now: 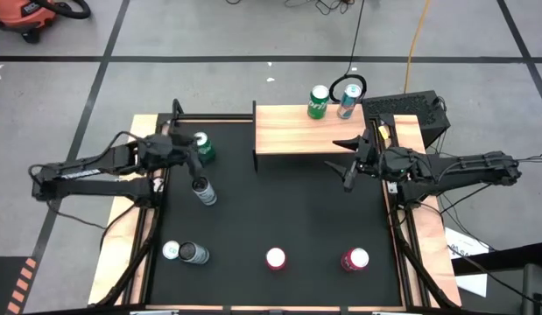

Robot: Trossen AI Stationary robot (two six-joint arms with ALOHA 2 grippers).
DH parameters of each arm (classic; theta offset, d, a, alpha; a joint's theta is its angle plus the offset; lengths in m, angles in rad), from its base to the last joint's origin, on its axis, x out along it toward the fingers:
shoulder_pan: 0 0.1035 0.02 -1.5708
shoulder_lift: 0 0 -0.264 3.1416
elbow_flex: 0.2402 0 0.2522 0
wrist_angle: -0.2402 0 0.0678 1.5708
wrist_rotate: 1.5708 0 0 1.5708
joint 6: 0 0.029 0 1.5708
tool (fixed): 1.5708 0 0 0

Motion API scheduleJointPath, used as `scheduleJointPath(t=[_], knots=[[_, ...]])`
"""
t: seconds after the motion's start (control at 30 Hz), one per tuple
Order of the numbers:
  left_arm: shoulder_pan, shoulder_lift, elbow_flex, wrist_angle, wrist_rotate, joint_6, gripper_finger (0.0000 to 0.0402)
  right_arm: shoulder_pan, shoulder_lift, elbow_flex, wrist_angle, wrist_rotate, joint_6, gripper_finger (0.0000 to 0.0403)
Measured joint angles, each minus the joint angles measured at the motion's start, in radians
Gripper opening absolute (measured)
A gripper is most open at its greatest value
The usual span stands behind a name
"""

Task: Place canned beverage on shelf
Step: Put the top black soda can on the shelf

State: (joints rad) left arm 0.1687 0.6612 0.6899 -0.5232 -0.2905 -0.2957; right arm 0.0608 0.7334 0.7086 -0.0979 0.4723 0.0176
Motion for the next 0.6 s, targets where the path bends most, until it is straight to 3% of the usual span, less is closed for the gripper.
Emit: scheduleJointPath(t=[0.13, 0.33, 0.47, 0.6], knots=[[-0.214, 0.031, 0.0, -0.001, 0.011, -0.062, 0.0392, 0.0, -0.001, 0.0, -0.002, 0.001, 0.017, 0.0313], [-0.477, 0.089, 0.0, -0.092, -0.233, -0.179, 0.0392, 0.0, 0.001, 0.0, 0.02, 0.002, 0.03, 0.0313], [-0.556, 0.098, 0.0, -0.234, -0.371, -0.279, 0.0392, 0.0, 0.001, 0.0, 0.023, 0.003, 0.048, 0.0313], [-0.574, 0.098, 0.0, -0.341, -0.392, -0.382, 0.0392, 0.0, 0.001, 0.0, 0.027, 0.003, 0.05, 0.0313]])
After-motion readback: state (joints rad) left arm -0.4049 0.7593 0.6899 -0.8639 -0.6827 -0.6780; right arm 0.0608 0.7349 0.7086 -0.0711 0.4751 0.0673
